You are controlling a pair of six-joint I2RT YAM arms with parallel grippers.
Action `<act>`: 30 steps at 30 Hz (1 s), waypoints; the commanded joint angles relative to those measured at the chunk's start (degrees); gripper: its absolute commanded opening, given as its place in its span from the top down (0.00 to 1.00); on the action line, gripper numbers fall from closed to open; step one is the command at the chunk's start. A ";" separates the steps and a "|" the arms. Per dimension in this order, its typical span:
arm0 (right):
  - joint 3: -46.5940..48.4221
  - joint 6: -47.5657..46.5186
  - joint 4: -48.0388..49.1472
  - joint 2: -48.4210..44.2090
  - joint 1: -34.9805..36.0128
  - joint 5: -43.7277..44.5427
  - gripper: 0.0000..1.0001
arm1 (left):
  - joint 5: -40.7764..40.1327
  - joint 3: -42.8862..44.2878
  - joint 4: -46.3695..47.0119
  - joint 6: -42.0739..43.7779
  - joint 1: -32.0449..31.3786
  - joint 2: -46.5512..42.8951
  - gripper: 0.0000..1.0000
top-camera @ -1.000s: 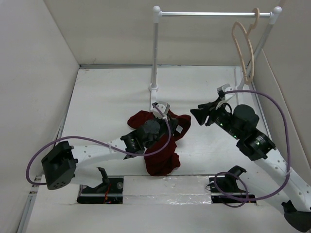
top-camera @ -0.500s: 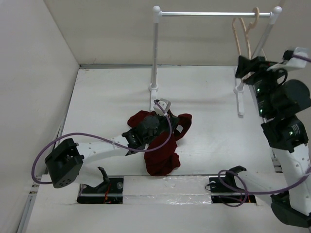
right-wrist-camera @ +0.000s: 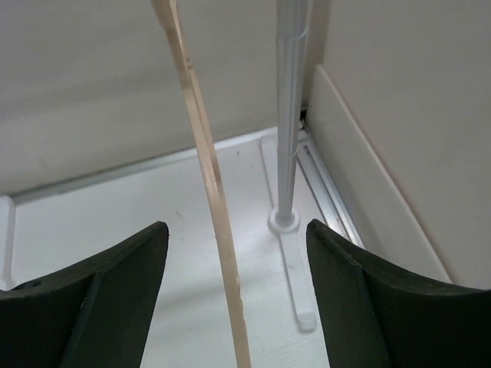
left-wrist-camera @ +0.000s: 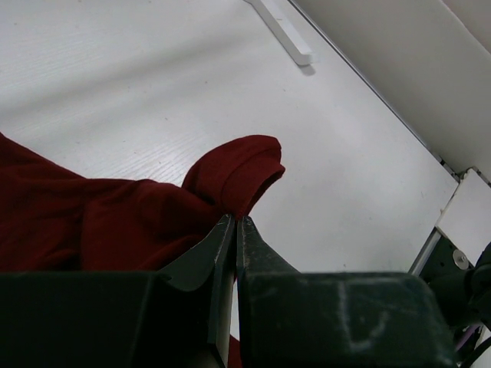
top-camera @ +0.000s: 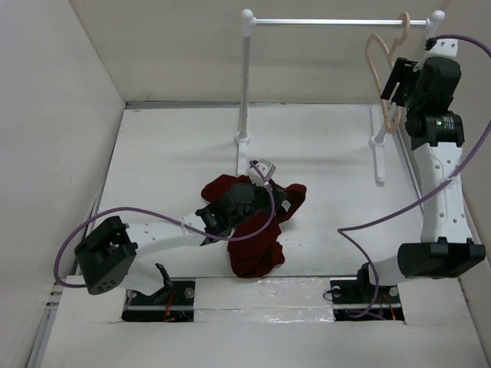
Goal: Place the t-shirt on the hanger
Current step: Pick up the hanger from the clothesline.
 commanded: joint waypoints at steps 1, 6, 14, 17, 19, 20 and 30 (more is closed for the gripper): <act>3.17 -0.26 -0.77 -0.60 -0.97 -5.76 0.24 | 1.73 1.59 1.99 0.43 0.07 -0.54 1.00; -0.96 0.97 2.12 0.46 -2.55 -8.21 0.36 | 1.47 1.16 2.08 0.43 0.07 -0.90 1.00; -0.79 2.81 3.01 4.14 -3.60 -12.34 0.44 | 1.47 0.98 2.25 0.52 0.07 -1.51 1.00; -0.70 3.43 3.62 4.94 -3.61 -13.14 0.44 | 1.20 0.89 2.17 0.69 0.07 -1.95 1.00; -0.61 3.43 3.98 5.29 -3.61 -14.80 0.50 | 1.20 0.80 2.16 0.78 0.07 -2.04 1.00; -0.52 3.52 3.98 5.47 -3.61 -15.08 0.52 | 1.29 0.89 2.16 0.69 0.07 -1.95 1.00; -1.67 3.26 6.00 3.54 -3.61 -13.94 1.00 | 1.29 0.80 2.60 0.52 0.07 -1.34 1.00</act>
